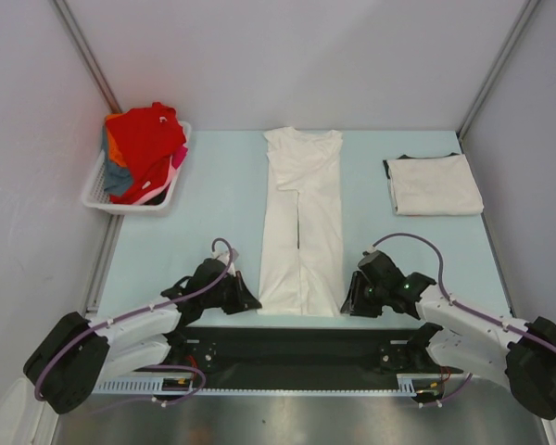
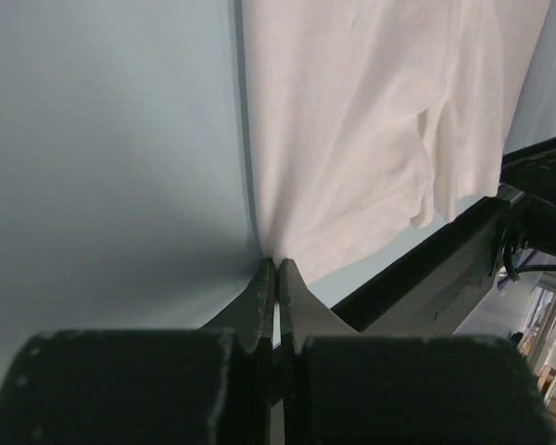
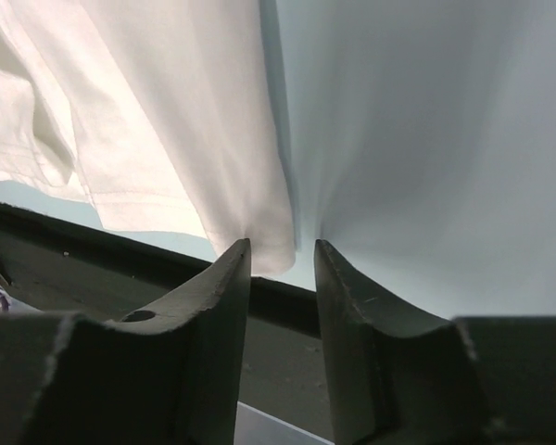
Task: Fold and stack the t-shirts
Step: Fold the tshirt
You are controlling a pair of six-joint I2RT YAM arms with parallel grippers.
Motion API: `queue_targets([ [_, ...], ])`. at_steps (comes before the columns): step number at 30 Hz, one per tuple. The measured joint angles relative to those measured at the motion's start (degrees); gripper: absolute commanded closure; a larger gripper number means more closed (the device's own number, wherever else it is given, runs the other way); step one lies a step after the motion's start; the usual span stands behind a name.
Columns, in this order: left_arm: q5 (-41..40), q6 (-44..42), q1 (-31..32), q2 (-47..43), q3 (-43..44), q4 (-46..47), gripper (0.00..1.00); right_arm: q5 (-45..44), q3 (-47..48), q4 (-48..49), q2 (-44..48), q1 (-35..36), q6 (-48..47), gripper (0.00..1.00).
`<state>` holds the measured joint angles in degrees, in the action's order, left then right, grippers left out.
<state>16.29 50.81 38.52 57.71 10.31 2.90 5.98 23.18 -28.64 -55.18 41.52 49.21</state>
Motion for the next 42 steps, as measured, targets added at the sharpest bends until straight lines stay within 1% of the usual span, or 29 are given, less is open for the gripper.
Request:
queue_targets([
  [1, 0.00, 0.13, 0.00, -0.15, 0.00, -0.20, 1.00, 0.22, 0.00, 0.68, -0.50, 0.02, 0.00, 0.68],
  [5, 0.24, 0.20, 0.00, -0.74, 0.00, -0.76, 1.00, 1.29, 0.00, 2.62, -1.90, 0.22, -0.04, 0.75],
  [9, 0.72, 0.20, 0.00, -1.03, 0.04, -0.96, 1.00, 2.10, 0.02, 3.78, -2.05, 0.31, -0.02, 0.76],
  [12, 1.11, 0.22, 0.00, -1.03, 0.42, -1.36, 1.00, 2.49, 0.09, 3.96, -2.40, 0.31, -0.26, 0.88],
  [13, 1.33, 0.22, 0.04, -1.03, 0.50, -1.36, 1.00, 2.58, 0.09, 4.00, -2.47, 0.31, -0.33, 0.94],
  [15, 1.79, 0.22, 0.04, -1.05, 0.57, -1.38, 1.00, 2.71, 0.11, 4.07, -2.51, 0.31, -0.55, 1.00],
  [19, 2.08, 0.15, 0.04, -1.16, 1.79, -3.37, 1.00, 1.81, 1.88, 1.62, -1.75, 0.31, -1.33, 1.00],
  [23, 3.30, -0.09, -0.35, -1.16, 5.20, -5.88, 1.00, 0.85, 6.47, -1.42, 0.85, -0.61, -2.69, 1.00],
  [26, 4.46, -0.94, -1.86, -0.85, 8.50, -7.54, 1.00, 0.72, 10.80, -3.26, 1.22, -3.54, -4.72, 1.00],
  [29, 5.35, -2.67, -4.96, 1.20, 13.70, -8.98, 1.00, 0.85, 14.60, -4.13, 0.59, -7.48, -7.21, 1.00],
  [32, 6.38, -4.98, -8.66, 5.81, 20.68, -9.79, 1.00, 1.55, 19.19, -4.46, -2.78, -12.37, -10.56, 1.00],
  [33, 6.45, -5.11, -9.53, 6.43, 21.49, -9.84, 1.00, 1.81, 20.74, -4.37, -4.26, -13.81, -11.56, 1.00],
  [35, 6.97, -6.58, -11.89, 10.45, 25.97, -10.36, 1.00, 2.34, 23.78, -4.50, -7.58, -16.15, -13.57, 1.00],
  [42, 8.15, -9.90, -17.14, 24.63, 39.85, -11.87, 1.00, 4.20, 35.34, -3.26, -21.53, -22.23, -18.64, 1.00],
])
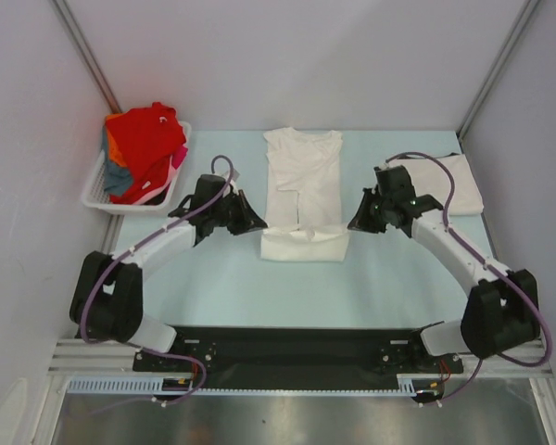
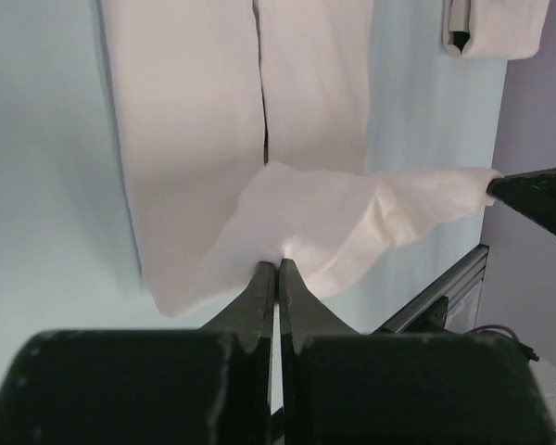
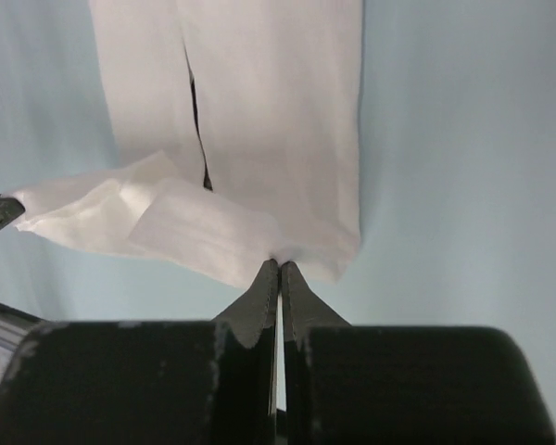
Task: Fold and stack the t-shirts
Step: Fold the tshirt
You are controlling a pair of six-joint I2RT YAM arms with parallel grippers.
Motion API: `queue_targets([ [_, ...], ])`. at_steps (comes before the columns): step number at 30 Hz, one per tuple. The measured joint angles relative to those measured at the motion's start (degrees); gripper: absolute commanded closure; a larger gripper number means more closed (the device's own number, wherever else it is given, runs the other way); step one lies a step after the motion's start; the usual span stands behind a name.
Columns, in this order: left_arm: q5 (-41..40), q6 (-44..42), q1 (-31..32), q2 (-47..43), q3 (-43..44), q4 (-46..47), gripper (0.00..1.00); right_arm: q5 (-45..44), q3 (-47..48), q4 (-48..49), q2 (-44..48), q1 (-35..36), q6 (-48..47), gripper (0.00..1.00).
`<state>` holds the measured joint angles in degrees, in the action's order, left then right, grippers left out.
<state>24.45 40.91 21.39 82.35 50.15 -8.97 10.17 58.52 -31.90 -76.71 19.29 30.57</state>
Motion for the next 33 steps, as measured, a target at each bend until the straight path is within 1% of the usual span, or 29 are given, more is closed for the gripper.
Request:
queue_targets([
  [9, 0.20, -0.46, -3.58, 16.96, 12.81, -0.57, 1.00, 2.45, 15.85, 1.88, -21.14, -4.46, -1.95, 1.00],
  [14, 0.72, -0.42, -4.96, 23.06, 17.40, -0.57, 1.00, 3.65, 21.66, 2.51, -30.38, -5.35, -1.97, 1.00],
  [19, 2.10, -0.39, -6.01, 26.91, 21.77, -0.59, 1.00, 4.35, 25.70, 2.47, -35.32, -5.97, -1.92, 1.00],
  [29, 4.35, -0.39, -7.89, 32.59, 29.57, -0.63, 1.00, 5.86, 32.98, 2.62, -38.36, -8.39, -1.88, 1.00],
  [30, 4.33, -0.37, -7.93, 33.18, 30.47, -0.66, 0.99, 5.95, 34.05, 2.51, -39.01, -8.59, -1.86, 0.98],
  [31, 4.33, -0.37, -7.98, 34.10, 31.78, -0.74, 0.92, 6.10, 35.30, 2.34, -39.89, -8.68, -1.86, 0.89],
  [32, 4.37, -0.39, -7.98, 35.15, 33.27, -0.72, 0.61, 6.23, 36.70, 2.34, -40.83, -8.72, -1.66, 0.56],
  [33, 4.48, -0.66, -8.00, 36.35, 34.84, -0.72, 0.47, 6.27, 37.79, 2.29, -41.64, -8.83, -1.53, 0.44],
])
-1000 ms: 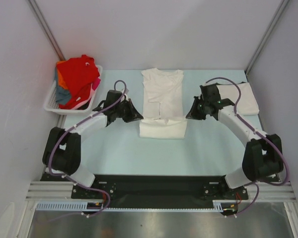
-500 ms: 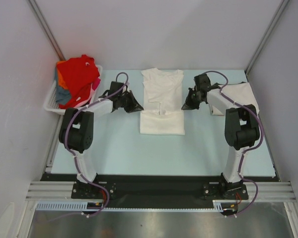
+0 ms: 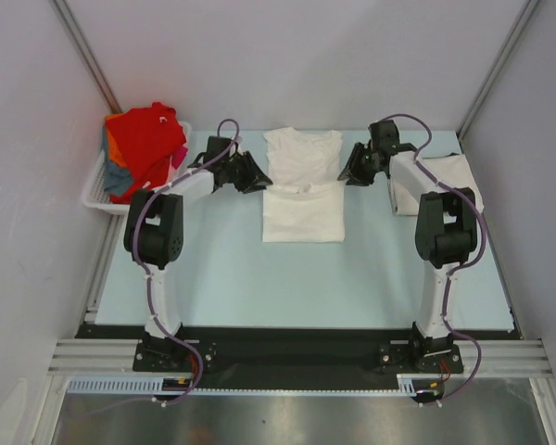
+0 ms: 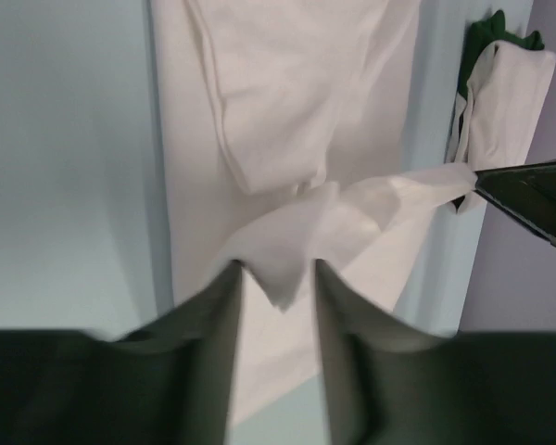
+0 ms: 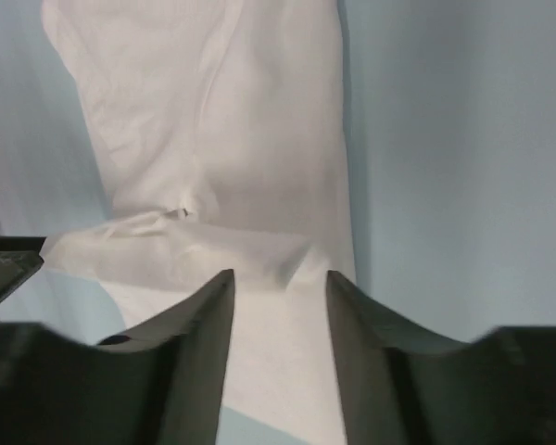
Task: Fold and stack the t-shirts
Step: Fold the tshirt
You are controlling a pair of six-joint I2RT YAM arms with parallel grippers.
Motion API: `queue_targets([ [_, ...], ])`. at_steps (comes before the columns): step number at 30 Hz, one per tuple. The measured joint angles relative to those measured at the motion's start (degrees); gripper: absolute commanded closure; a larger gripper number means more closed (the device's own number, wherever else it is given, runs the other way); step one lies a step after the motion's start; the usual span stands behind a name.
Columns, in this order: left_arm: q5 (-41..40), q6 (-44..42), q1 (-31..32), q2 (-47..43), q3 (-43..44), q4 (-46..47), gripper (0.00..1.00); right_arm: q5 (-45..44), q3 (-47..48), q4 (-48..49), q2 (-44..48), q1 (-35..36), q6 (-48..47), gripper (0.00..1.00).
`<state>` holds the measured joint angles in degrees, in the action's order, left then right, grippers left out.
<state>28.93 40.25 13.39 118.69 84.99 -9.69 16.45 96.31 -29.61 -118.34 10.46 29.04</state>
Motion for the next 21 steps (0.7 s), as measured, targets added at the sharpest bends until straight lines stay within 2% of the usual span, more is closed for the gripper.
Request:
queue_targets([
  [1, 0.26, 0.31, -0.02, 1.36, 1.79, -0.09, 0.37, -0.07, 1.22, 0.04, -0.98, -0.11, 0.07, 0.34],
  [2, 0.24, 0.20, -0.04, 2.60, 3.30, 0.15, 0.15, -0.33, 2.01, 0.17, -1.62, -0.11, 0.42, 0.16],
  [3, 0.15, 0.02, -0.09, 3.52, 4.28, 0.26, 0.07, -0.70, 2.19, 0.46, -1.88, -0.15, 0.74, 0.09],
  [4, -0.07, -0.02, -0.13, 3.80, 4.52, 0.17, 0.05, -0.98, 2.08, 0.48, -1.90, -0.15, 0.81, 0.08],
  [7, -1.11, -0.55, -0.28, 3.08, 2.93, 0.37, 0.05, -1.55, -1.81, 4.15, 0.13, -0.20, 0.87, 0.09],
  [9, -2.73, -1.38, -0.35, 0.22, -2.03, 1.33, 0.06, -1.75, -8.15, 6.01, 3.82, -0.20, 0.87, 0.16],
  [10, -3.45, -1.64, -0.37, -2.16, -5.77, 1.95, 0.09, -1.62, -12.33, 7.67, 6.23, -0.20, 0.90, 0.23],
  [16, -4.26, -1.57, -0.42, -17.44, -27.80, 7.10, 0.21, 0.94, -33.88, 15.47, 20.04, -0.20, 1.77, 0.42],
  [17, -4.26, -1.55, -0.39, -18.93, -29.94, 7.93, 0.28, 1.53, -36.44, 16.63, 21.27, -0.17, 1.95, 0.46],
  [21, -3.65, -1.07, -0.31, -21.22, -35.58, 12.35, 0.35, 3.67, -42.01, 19.41, 22.18, 0.50, 2.47, 0.49],
])
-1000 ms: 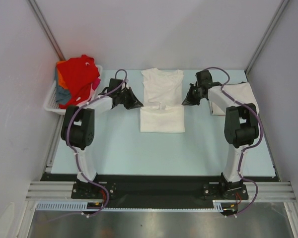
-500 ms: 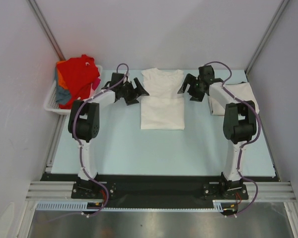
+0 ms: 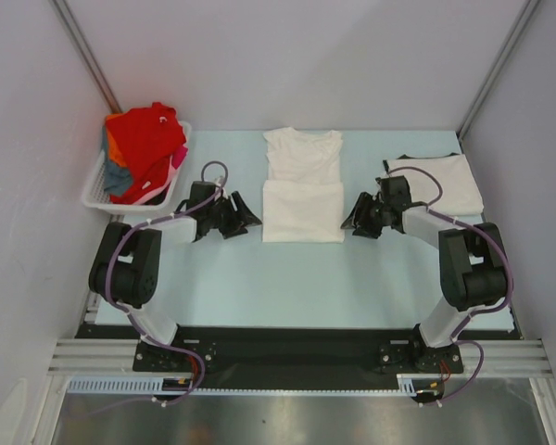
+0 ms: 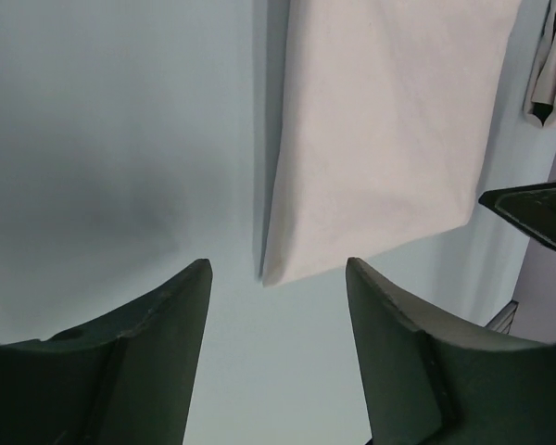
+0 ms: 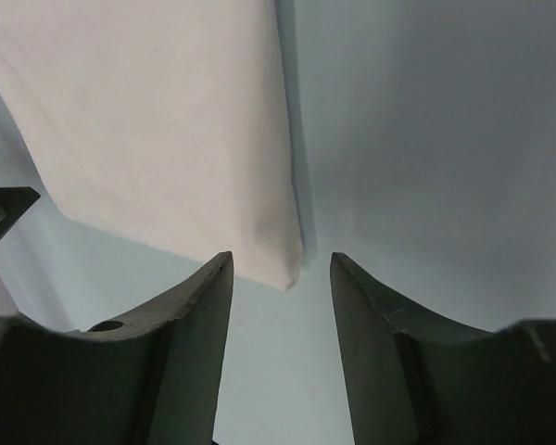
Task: Fold and stack the t-shirts
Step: Fold the tshirt
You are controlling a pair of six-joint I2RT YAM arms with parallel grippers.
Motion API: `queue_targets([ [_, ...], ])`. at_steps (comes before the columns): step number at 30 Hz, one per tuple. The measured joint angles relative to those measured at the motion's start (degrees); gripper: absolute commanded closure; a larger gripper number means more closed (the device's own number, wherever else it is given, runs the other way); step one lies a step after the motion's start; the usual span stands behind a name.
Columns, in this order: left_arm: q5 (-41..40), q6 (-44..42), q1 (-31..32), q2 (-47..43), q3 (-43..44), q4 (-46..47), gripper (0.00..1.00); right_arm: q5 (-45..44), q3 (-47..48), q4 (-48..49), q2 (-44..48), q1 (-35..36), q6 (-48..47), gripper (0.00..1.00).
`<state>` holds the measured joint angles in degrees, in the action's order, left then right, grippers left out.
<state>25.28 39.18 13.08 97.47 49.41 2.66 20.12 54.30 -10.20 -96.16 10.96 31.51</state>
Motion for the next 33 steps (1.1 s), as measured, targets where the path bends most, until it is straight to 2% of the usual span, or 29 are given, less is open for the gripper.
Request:
queue_targets([
  [6, 0.85, 1.29, 0.81, 0.02, -4.96, 4.04, 0.36, 0.76, -3.10, 1.79, 0.07, 1.97, 0.07, 0.48],
  [9, 1.11, 1.95, 1.40, 0.26, -5.60, 6.23, 0.37, 0.81, -4.66, 2.91, 0.13, 2.64, 0.46, 0.50],
  [13, 1.97, 3.41, 2.23, 1.95, -5.60, 9.42, 0.42, 1.16, -5.35, 4.59, -0.22, 2.67, 1.51, 0.59],
  [19, 2.10, 4.48, 3.91, 3.32, -5.60, 11.63, 0.48, 2.25, -5.88, 8.00, -2.36, 2.67, 2.75, 0.68],
  [21, 2.16, 4.94, 4.24, 3.89, -5.60, 12.52, 0.50, 2.67, -5.90, 9.07, -2.93, 2.67, 2.95, 0.76],
  [29, 1.95, 6.01, 4.33, 5.29, -6.12, 14.80, 0.67, 3.96, -5.99, 11.39, -4.48, 2.56, 3.58, 0.93],
  [30, 1.86, 5.97, 4.33, 5.29, -6.25, 14.84, 0.67, 3.96, -5.99, 11.41, -4.48, 2.58, 3.61, 0.94],
  [33, 1.86, 5.84, 4.33, 5.29, -6.49, 15.10, 0.56, 3.96, -6.10, 11.63, -4.48, 2.56, 3.61, 0.93],
])
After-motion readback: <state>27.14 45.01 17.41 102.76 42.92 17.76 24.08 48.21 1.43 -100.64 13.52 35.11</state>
